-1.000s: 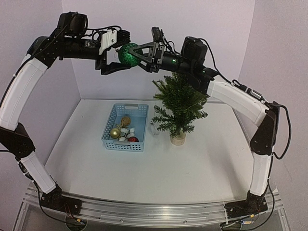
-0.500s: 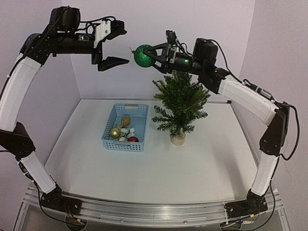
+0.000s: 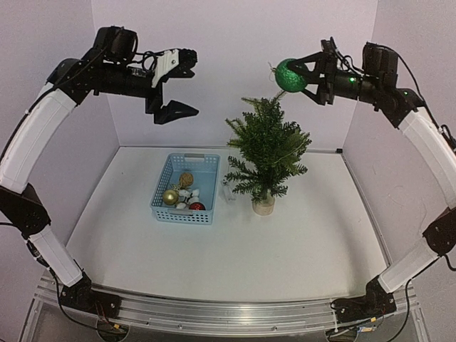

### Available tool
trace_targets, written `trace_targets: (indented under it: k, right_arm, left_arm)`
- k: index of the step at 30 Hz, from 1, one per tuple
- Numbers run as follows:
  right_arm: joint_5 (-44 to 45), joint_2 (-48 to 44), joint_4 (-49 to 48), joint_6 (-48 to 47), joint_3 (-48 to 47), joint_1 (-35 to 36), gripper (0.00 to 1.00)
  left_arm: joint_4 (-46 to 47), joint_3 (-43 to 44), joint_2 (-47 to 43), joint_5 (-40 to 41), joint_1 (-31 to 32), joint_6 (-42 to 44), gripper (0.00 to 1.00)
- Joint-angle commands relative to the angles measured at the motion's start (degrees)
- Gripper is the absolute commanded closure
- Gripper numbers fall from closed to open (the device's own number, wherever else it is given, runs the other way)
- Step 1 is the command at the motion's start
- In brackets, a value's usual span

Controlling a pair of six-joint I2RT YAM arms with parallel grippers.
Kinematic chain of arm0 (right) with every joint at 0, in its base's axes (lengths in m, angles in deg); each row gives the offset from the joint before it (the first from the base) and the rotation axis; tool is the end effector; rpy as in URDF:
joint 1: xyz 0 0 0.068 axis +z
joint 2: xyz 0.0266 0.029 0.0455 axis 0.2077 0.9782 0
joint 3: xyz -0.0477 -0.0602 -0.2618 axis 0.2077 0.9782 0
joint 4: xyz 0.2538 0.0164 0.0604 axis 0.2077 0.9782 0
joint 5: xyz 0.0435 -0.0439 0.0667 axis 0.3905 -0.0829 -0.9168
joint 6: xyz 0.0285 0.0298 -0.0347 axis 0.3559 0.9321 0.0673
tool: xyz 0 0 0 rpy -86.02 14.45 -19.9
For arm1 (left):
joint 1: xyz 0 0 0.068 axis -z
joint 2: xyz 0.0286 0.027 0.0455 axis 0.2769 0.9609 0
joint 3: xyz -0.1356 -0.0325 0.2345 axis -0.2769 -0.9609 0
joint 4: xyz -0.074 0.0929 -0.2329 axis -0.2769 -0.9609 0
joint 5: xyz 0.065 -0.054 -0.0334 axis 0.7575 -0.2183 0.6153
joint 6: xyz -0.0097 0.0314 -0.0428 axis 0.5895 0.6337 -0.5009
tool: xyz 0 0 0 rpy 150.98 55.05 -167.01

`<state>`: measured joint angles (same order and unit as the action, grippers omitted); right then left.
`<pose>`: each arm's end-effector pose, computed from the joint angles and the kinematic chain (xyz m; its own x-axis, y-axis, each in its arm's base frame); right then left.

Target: Decorate the small christmas tree

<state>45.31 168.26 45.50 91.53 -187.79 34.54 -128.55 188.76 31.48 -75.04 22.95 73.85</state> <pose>0.2820 0.1391 0.5112 -0.5639 0.3271 -0.7583 -0.6283 0.4261 0.6510 0.2361 -0.2105 0.5121 0.4384 0.5137 -0.7376 0.8105 0.1287 0.5714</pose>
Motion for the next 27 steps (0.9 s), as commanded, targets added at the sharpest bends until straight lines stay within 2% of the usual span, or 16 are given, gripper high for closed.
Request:
trace_targets:
  k: [1, 7, 13, 15, 18, 22, 27]
  right_arm:
    - [-3.25, -2.24, 14.74, -6.31, 2.97, -5.1, 0.46]
    - [-11.29, -3.71, 17.17, -9.94, 7.39, -17.51, 0.48]
    - [-18.93, -1.19, 17.2, -18.69, 7.79, -20.37, 0.48]
    - [-20.65, -0.56, 17.22, -21.05, 8.31, -21.35, 0.48]
    - [-22.91, -1.06, 17.21, -23.58, 11.14, -22.66, 0.48]
    - [-22.58, -2.56, 17.03, -26.32, 17.78, -25.48, 0.48]
    - [-22.08, -0.69, 16.87, -27.33, 17.79, -28.44, 0.5]
  left_arm:
    - [4.94, -5.67, -2.34, 0.46, 0.22, -7.0, 0.01]
    - [10.72, -15.04, -4.1, -0.06, 0.09, -14.52, 0.0]
    - [19.45, -23.19, -4.63, 0.61, -1.66, -23.81, 0.02]
    - [21.18, -25.62, -4.7, -0.18, -2.38, -24.74, 0.03]
    - [24.06, -31.24, -6.29, -3.92, -2.47, -20.6, 0.04]
    - [36.36, -42.17, -10.41, -7.19, -2.12, -18.66, 0.05]
    - [39.67, -42.51, -7.96, -7.93, -1.49, -22.3, 0.05]
